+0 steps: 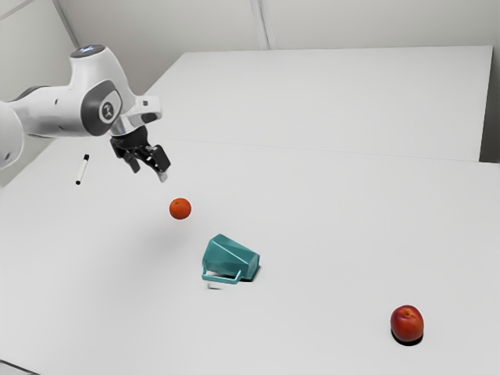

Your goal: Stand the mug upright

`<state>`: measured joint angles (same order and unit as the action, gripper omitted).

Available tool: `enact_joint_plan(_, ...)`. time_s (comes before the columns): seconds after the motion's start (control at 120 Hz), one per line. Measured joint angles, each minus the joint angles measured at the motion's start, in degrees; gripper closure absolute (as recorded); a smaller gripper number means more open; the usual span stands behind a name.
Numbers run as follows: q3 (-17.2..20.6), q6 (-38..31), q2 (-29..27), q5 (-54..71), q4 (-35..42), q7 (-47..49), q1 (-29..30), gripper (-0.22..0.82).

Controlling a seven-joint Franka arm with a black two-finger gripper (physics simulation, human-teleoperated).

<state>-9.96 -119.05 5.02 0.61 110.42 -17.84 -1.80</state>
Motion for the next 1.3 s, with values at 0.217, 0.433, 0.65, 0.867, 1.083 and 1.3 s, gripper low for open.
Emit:
enact_joint_plan(0.217,-1.45,0.41,-2.76,-5.71,6.49,0.82,0.35,0.00)
enact_joint_plan(0.433,-3.86,11.72,0.24,-19.70,8.27,-2.30,1.54,0.00)
enact_joint_plan(0.65,-3.88,21.74,5.41,-25.36,7.57,-7.25,1.15,0.00)
enact_joint_plan(0.867,-3.91,26.35,7.43,-30.54,6.61,-12.04,0.38,0.00)
enact_joint_plan(1.083,-4.06,26.86,8.67,-37.70,6.74,-15.59,-1.14,0.00)
enact_joint_plan(1.3,-4.18,23.64,9.67,-44.20,7.12,-17.86,-2.29,0.00)
